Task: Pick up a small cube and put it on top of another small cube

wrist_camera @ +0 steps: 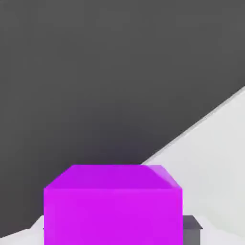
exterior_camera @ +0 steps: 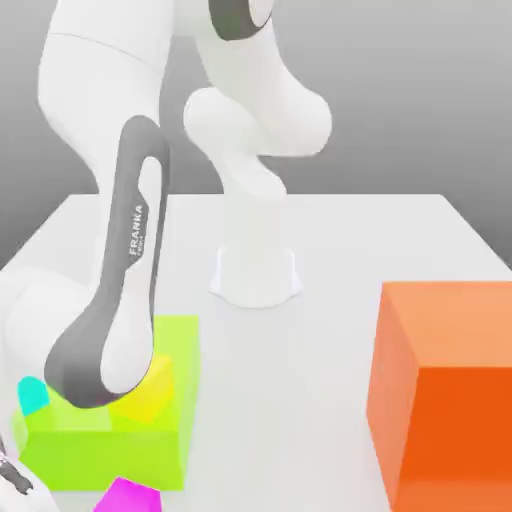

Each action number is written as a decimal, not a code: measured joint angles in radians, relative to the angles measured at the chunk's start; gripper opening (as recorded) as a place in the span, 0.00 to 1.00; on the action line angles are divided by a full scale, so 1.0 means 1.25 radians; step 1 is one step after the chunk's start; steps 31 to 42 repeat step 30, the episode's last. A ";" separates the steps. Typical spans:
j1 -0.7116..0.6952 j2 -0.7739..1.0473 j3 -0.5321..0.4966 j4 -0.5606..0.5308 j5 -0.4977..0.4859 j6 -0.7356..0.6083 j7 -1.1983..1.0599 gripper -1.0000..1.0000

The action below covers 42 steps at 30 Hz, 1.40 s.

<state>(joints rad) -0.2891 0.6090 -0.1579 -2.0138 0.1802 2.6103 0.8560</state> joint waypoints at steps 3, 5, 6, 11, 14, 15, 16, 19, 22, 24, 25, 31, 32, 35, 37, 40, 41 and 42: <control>0.014 -0.078 -0.017 -0.021 -0.016 -0.057 0.014 0.00; 0.029 -0.135 -0.023 -0.055 -0.020 -0.080 0.040 0.00; 0.037 -0.164 -0.025 -0.074 -0.023 -0.090 0.056 0.00; 0.075 -0.310 -0.035 -0.171 -0.049 -0.136 0.145 0.00; 0.094 -0.399 -0.035 -0.230 -0.076 -0.162 0.207 0.00; 0.099 -0.428 -0.033 -0.249 -0.087 -0.171 0.229 0.00; 0.101 -0.458 -0.028 -0.269 -0.097 -0.180 0.252 0.00; 0.108 -0.546 -0.018 -0.327 -0.132 -0.208 0.320 0.00; 0.103 -0.628 0.002 -0.385 -0.163 -0.231 0.386 0.00; 0.105 -0.614 0.003 -0.411 -0.166 -0.191 0.398 0.00; 0.105 -0.596 0.002 -0.423 -0.164 -0.161 0.398 0.00; 0.107 -0.557 0.001 -0.441 -0.158 -0.105 0.394 1.00; 0.107 -0.557 0.001 -0.441 -0.158 -0.105 0.394 1.00; 0.107 -0.557 0.001 -0.441 -0.158 -0.105 0.394 1.00; 0.107 -0.557 0.001 -0.441 -0.158 -0.105 0.394 1.00; 0.107 -0.557 0.001 -0.441 -0.158 -0.105 0.394 1.00; 0.107 -0.557 0.001 -0.441 -0.158 -0.105 0.394 1.00; 0.107 -0.557 0.001 -0.441 -0.158 -0.105 0.394 1.00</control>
